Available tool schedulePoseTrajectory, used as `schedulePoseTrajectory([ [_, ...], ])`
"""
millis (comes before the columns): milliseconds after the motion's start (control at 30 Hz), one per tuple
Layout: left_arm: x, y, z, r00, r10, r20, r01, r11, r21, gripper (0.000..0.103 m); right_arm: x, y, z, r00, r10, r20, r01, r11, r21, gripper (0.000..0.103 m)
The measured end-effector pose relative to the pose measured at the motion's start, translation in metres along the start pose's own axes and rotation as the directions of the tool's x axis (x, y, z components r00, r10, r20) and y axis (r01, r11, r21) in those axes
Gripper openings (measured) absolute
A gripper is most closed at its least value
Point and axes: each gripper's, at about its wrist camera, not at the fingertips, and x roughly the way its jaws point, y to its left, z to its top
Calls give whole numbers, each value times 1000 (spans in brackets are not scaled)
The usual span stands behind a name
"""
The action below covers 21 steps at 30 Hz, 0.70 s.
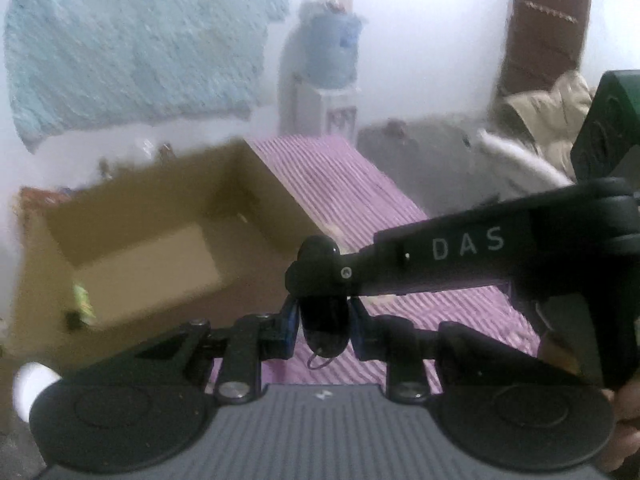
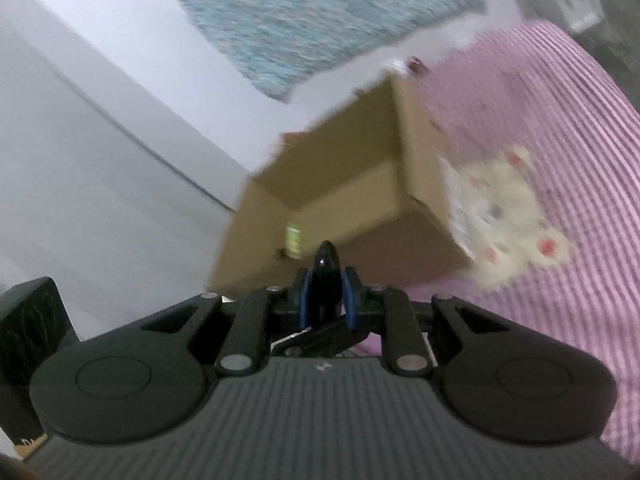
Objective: Organize rigid objects
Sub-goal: 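Carry the black tube into the box and open the right tool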
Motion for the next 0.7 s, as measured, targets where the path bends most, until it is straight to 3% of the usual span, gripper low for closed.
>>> schedulePoseTrajectory([
  [167,-11,49,32,998,68,0,-68,997,-39,27,35,49,41,997,65,-47,-68,995,-75,16],
  [333,27,125,62,986,85,-142,-107,982,-154,27,115,66,89,977,82,-198,-86,996,-12,16],
  [467,80,180,72,956,59,-287,-136,956,-258,26,192,56,110,943,66,-326,-40,996,85,16],
  [700,138,230,68,897,114,-427,-246,932,-267,26,277,43,117,908,26,-419,50,984,171,16],
])
